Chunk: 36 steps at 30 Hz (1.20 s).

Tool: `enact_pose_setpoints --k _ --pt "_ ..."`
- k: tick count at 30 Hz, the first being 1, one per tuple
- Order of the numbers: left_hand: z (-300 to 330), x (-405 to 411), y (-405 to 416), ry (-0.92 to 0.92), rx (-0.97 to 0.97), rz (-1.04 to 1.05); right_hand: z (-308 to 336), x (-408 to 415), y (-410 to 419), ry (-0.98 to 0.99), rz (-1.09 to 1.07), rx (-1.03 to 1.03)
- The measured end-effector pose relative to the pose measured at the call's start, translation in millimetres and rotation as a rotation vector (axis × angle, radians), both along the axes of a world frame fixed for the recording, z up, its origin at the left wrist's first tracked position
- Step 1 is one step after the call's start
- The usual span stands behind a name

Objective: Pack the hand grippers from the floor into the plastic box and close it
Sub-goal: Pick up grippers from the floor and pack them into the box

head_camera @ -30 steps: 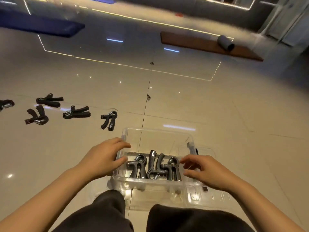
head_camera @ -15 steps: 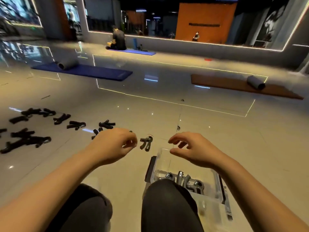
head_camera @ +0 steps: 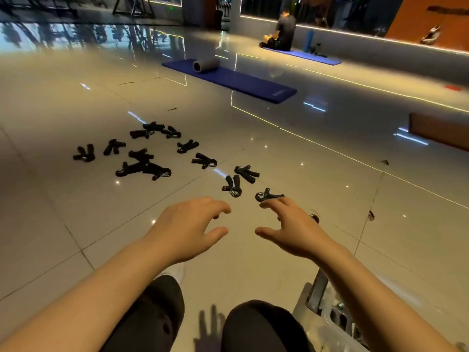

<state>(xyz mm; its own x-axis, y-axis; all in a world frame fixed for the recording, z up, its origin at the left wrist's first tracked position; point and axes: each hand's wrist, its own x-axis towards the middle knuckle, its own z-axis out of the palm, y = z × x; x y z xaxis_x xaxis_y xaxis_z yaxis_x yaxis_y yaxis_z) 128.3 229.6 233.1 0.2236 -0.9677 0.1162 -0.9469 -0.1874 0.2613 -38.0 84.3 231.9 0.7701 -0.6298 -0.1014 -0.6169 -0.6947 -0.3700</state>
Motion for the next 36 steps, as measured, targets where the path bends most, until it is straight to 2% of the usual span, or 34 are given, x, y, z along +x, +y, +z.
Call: enact_pose_setpoints --k 7,11,18,24,29,33,36 --pt "-0.5 53.7 -10.3 -0.253 0.083 -0.037 14.5 56.3 -19.5 -0.081 -0.029 0.040" --pt "-5.4 87.1 -22.7 -0.236 0.122 0.055 11.7 79.6 -33.2 -0.172 -0.077 0.049" --pt "-5.3 102.8 -72.0 -0.199 0.041 -0.010 -13.0 83.2 -79.7 -0.230 -0.194 0.150" --pt "-22.4 128.1 -152.3 -0.237 0.078 -0.056 -25.5 79.1 -144.8 -0.302 -0.335 0.195" --pt "-27.0 127.9 -237.3 -0.288 0.200 -0.148 -33.6 54.5 -203.5 -0.402 -0.473 0.247" --pt "6.7 108.9 -299.6 -0.174 0.040 -0.264 -49.7 38.6 -243.1 -0.406 -0.615 0.295" --pt "15.8 98.5 -328.1 -0.204 -0.067 -0.440 -60.0 57.2 -265.8 -0.409 -0.647 0.330"
